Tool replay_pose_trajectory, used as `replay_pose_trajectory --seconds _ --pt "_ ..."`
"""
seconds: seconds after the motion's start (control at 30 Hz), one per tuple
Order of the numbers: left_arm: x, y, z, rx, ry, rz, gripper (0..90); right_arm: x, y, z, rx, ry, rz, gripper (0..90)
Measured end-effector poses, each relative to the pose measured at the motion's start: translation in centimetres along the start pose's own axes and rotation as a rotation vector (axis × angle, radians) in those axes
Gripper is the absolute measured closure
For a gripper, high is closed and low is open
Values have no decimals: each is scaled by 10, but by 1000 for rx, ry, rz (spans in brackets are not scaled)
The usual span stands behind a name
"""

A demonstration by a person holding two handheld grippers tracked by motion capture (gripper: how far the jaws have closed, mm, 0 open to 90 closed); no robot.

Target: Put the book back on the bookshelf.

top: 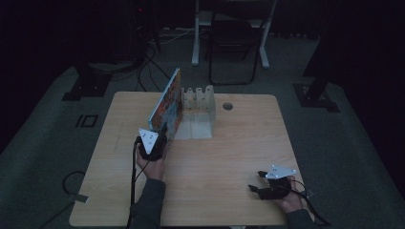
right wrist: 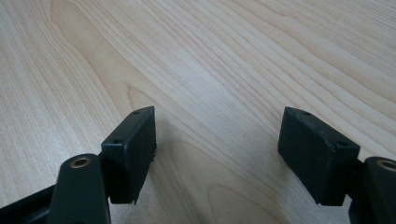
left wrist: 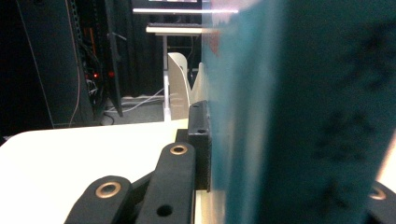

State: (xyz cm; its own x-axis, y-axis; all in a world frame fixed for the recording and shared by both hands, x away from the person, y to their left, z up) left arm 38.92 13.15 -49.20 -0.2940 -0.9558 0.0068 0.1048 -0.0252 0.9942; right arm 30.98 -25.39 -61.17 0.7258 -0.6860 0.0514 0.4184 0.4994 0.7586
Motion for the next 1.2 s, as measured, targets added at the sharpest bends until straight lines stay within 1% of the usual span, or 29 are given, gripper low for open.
replay_pose_trajectory --seconds 0.3,0.53,0.9,1.0,1.2 --pt "0 -3 2 -3 1 1 811 0 0 0 0 -3 6 272" --pt "-1 -6 4 -1 -1 12 811 0 0 0 0 -3 6 272" --pt "-2 -10 6 -4 -1 15 810 0 0 0 0 -4 9 272" --pt "-2 -12 7 -4 -2 22 810 0 0 0 0 -4 9 272" --pt "-2 -14 8 -1 -2 20 810 0 0 0 0 -4 9 272"
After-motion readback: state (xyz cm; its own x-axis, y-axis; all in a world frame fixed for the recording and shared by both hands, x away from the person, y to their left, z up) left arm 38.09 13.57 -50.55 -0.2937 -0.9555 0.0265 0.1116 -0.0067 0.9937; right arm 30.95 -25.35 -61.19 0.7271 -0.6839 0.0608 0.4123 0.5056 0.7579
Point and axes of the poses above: each handheld gripper's, and its own axes: z roughly backward along the jaws, y roughly out of its top, x roughly to its right, the point moved 6 cm from there along -z, roughly forward along the jaws, and after that the axes turned 5 degrees about -y, right-handed, at the moved point
